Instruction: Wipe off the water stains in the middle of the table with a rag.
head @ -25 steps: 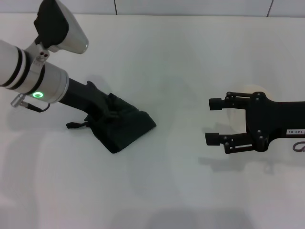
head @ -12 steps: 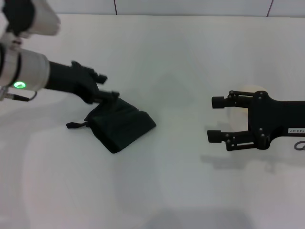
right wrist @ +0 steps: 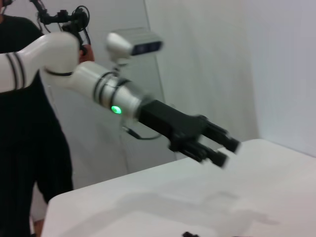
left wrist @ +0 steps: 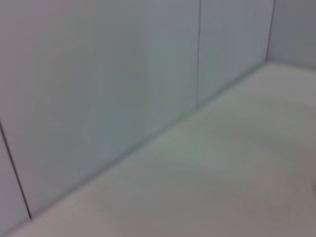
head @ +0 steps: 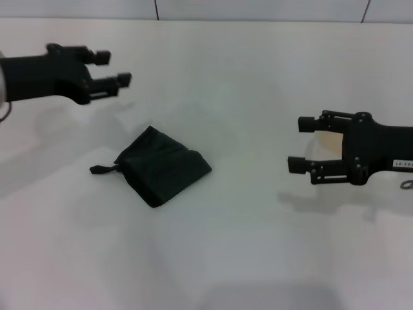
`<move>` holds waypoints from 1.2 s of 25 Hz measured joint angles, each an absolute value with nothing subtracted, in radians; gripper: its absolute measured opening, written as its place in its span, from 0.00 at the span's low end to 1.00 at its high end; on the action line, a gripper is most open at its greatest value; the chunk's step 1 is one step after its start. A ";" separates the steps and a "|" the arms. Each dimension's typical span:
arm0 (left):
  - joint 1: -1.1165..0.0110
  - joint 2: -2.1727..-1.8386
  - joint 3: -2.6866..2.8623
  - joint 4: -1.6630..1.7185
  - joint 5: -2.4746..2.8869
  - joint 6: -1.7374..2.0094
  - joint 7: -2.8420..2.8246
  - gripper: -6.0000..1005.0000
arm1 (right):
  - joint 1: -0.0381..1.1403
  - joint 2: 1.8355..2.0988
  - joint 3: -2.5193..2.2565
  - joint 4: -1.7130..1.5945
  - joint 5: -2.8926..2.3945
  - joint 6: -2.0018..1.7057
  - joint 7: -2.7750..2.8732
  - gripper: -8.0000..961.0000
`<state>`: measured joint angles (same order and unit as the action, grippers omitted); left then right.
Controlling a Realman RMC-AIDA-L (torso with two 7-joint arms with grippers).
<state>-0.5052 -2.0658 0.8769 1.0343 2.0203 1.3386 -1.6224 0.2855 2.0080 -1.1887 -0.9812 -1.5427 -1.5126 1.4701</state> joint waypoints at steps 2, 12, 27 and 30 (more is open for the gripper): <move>-0.502 -2.051 0.810 0.981 1.944 1.379 -1.548 0.58 | 0.287 2.008 -1.175 -0.973 -1.546 -1.508 1.470 0.88; -0.543 -1.932 0.750 0.739 1.868 1.561 -1.410 0.58 | 0.281 2.005 -1.156 -0.951 -1.549 -1.476 1.468 0.88; -0.586 -1.935 0.796 0.746 2.068 1.679 -1.441 0.57 | 0.290 1.967 -1.155 -0.966 -1.593 -1.513 1.477 0.88; -0.588 -1.935 0.810 0.751 2.070 1.695 -1.448 0.57 | 0.289 1.962 -1.155 -0.984 -1.602 -1.525 1.478 0.88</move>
<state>-0.5877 -1.9350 0.8104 0.7509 2.0695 1.6949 -1.4480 0.2891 1.9617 -1.1551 -0.9844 -1.6025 -1.5252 1.4782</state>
